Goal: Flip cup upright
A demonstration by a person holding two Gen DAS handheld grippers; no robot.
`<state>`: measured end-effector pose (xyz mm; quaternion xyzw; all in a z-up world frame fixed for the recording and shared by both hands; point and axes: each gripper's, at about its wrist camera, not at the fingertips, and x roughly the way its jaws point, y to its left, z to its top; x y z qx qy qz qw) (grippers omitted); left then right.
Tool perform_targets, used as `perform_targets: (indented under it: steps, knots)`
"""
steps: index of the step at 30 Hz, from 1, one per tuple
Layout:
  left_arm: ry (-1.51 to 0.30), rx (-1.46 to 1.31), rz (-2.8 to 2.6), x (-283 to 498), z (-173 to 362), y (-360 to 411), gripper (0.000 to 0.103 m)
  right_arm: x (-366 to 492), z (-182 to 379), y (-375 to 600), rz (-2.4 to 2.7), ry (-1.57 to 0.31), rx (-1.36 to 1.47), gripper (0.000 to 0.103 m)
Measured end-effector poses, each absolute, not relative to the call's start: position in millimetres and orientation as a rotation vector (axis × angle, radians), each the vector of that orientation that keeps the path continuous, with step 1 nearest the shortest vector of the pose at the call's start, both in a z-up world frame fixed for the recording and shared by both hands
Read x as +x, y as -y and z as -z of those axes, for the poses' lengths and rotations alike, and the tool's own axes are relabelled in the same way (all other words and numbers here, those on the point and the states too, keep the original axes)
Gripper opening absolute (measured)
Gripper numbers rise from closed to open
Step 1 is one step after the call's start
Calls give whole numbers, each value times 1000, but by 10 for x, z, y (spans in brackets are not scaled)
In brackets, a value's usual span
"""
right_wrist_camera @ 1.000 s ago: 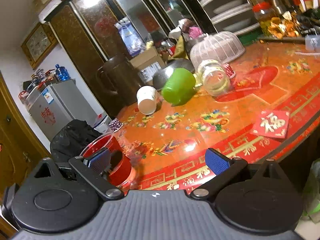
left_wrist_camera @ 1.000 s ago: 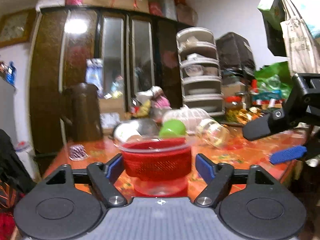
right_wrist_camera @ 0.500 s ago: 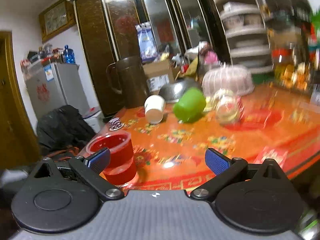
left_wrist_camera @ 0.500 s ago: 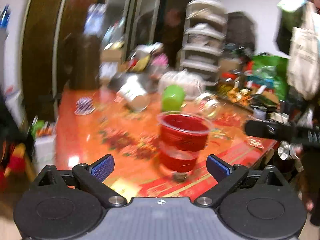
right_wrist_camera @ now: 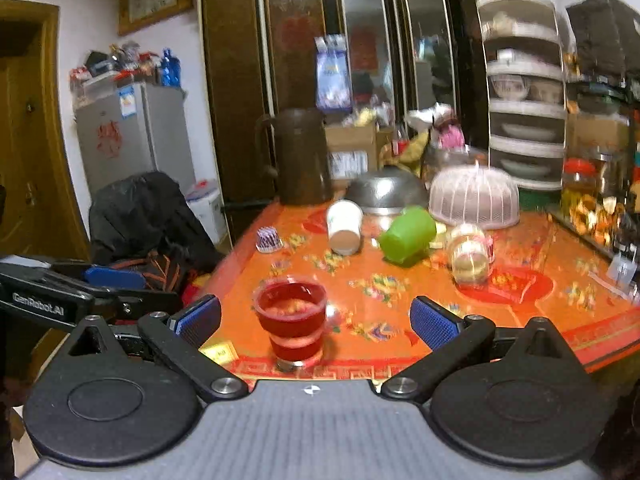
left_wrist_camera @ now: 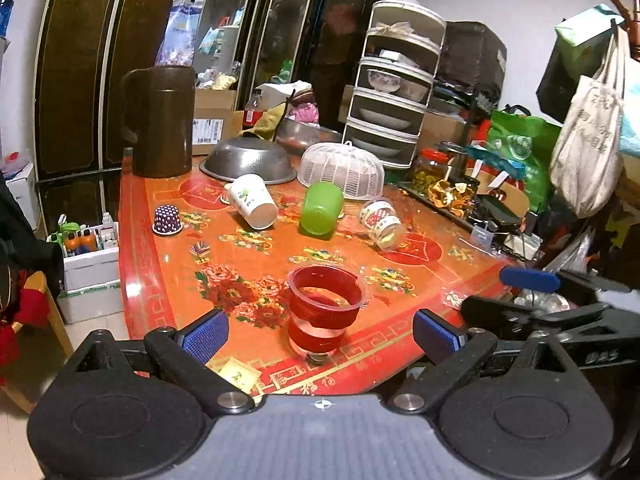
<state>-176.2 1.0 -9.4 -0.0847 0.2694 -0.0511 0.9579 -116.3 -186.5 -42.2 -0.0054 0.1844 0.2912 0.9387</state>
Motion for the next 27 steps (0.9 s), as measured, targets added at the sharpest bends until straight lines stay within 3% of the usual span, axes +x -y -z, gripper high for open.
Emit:
perform_targets:
  steps: [27]
  knots:
    - [-618,-144,49,-1611,211,36,100,-945,591,1953,-600,-472,38,102]
